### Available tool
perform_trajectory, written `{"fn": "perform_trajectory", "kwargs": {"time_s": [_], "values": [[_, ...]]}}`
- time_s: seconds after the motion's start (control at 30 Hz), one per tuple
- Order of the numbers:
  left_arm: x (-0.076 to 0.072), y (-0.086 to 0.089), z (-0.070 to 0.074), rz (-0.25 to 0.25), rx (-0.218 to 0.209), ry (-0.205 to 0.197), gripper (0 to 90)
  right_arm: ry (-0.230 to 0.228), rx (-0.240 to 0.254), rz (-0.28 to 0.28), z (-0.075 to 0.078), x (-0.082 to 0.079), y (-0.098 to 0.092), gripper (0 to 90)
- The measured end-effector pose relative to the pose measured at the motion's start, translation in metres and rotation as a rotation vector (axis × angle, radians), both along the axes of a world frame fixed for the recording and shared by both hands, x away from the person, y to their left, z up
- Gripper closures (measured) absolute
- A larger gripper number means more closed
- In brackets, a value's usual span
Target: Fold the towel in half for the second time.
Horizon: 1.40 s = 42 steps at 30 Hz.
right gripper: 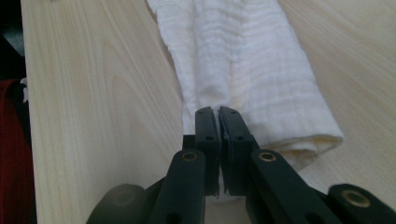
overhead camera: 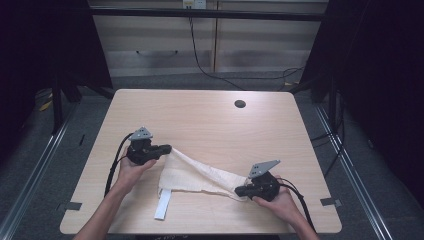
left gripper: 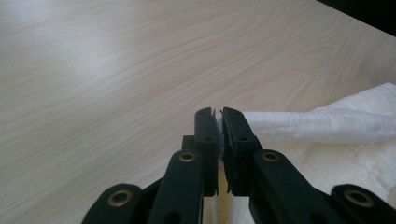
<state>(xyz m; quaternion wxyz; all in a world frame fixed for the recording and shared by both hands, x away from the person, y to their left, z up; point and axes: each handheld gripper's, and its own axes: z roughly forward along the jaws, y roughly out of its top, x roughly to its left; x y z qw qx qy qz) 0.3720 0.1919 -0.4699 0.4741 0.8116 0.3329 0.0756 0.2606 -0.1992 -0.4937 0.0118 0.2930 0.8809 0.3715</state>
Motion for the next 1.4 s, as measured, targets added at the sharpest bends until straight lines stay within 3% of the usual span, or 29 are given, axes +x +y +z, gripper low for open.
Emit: {"fn": "perform_trajectory", "kwargs": {"time_s": [0.1, 0.2, 0.4, 0.53, 0.63, 0.73, 0.8, 1.0, 1.07, 1.4], "values": [[0.0, -0.001, 0.002, 0.002, -0.017, 0.0, 85.3, 0.017, -0.01, -0.011, 0.0, 0.003, 0.0, 87.4], [0.0, -0.003, 0.006, 0.001, -0.033, -0.009, 85.3, -0.015, -0.06, -0.048, 0.003, 0.009, 0.0, 87.5], [0.002, -0.016, 0.016, -0.03, -0.059, -0.05, 85.1, -0.012, -0.086, -0.149, 0.003, 0.031, -0.015, 87.5], [-0.003, -0.022, 0.023, -0.056, -0.078, -0.066, 84.9, -0.045, -0.095, -0.184, 0.002, 0.038, -0.024, 87.5], [-0.01, -0.022, 0.026, -0.095, -0.063, -0.077, 84.7, -0.05, -0.076, -0.193, 0.0, 0.037, -0.026, 87.5], [-0.02, -0.024, 0.026, -0.139, -0.013, -0.094, 84.7, -0.056, -0.079, -0.195, 0.0, 0.036, -0.026, 87.5], [-0.027, -0.022, 0.023, -0.162, -0.004, -0.096, 84.7, -0.06, -0.075, -0.2, 0.0, 0.036, -0.026, 87.5], [-0.044, -0.013, 0.011, -0.213, 0.037, -0.074, 84.7, -0.063, -0.071, -0.205, -0.001, 0.035, -0.027, 87.7], [-0.048, -0.012, 0.007, -0.226, 0.069, -0.081, 84.6, -0.062, -0.075, -0.207, 0.0, 0.034, -0.026, 87.7], [-0.072, -0.013, -0.008, -0.309, 0.111, -0.04, 84.7, -0.068, -0.069, -0.22, -0.001, 0.033, -0.025, 87.9]]}}
